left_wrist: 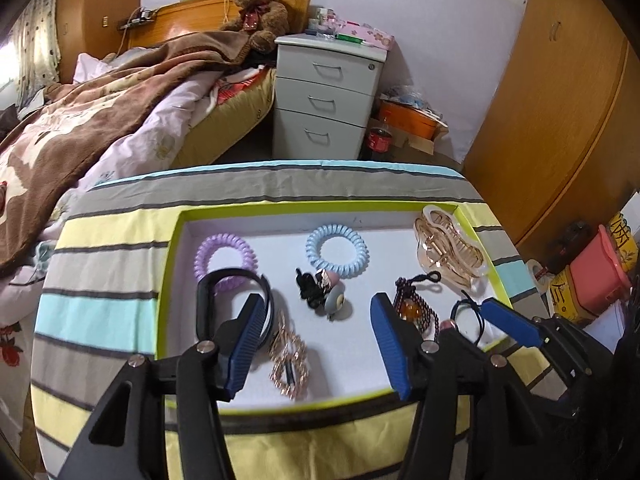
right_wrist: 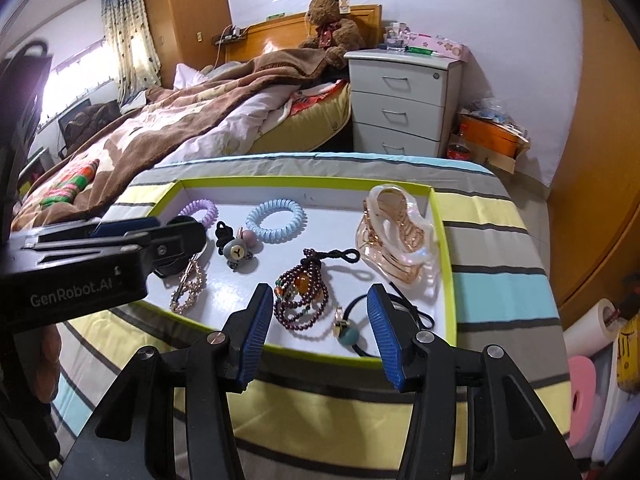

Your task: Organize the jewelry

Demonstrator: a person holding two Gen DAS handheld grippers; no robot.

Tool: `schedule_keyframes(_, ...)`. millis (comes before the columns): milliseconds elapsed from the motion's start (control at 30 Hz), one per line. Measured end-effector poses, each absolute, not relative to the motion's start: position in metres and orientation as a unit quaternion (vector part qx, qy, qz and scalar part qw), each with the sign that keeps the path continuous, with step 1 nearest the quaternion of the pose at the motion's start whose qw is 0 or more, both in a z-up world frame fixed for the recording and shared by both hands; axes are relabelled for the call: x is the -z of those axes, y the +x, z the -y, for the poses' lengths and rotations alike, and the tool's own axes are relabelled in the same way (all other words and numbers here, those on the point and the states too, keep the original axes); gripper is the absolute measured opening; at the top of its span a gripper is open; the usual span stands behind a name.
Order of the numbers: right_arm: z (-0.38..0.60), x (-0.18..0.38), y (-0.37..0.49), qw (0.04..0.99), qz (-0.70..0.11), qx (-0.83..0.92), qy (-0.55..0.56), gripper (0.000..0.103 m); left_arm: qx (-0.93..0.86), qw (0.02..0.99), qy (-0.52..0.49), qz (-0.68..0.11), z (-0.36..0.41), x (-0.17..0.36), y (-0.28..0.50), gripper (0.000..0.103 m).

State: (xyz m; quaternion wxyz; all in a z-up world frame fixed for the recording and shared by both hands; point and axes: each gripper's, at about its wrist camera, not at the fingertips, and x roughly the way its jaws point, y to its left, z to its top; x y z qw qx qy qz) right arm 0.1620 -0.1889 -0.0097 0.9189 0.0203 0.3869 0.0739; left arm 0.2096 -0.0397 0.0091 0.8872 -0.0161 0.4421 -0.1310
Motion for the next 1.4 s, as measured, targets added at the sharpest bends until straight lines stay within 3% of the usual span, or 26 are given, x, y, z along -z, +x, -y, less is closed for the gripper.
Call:
schedule_keyframes(767, 0.192, -0.015, 0.083, 0.938, -0.343, -0.042, 0.033, 0.05, 0.033, 0.918, 0.036, -0.394, 0.029, -0.014, 0.106, 0.057)
schedule_keyframes(1400, 0.188, -0.013, 0.067, 0.937, -0.344, -0.04, 0.034, 0.05, 0.031, 0.916, 0.03, -0.399, 0.034, -0.01, 0.081, 0.057)
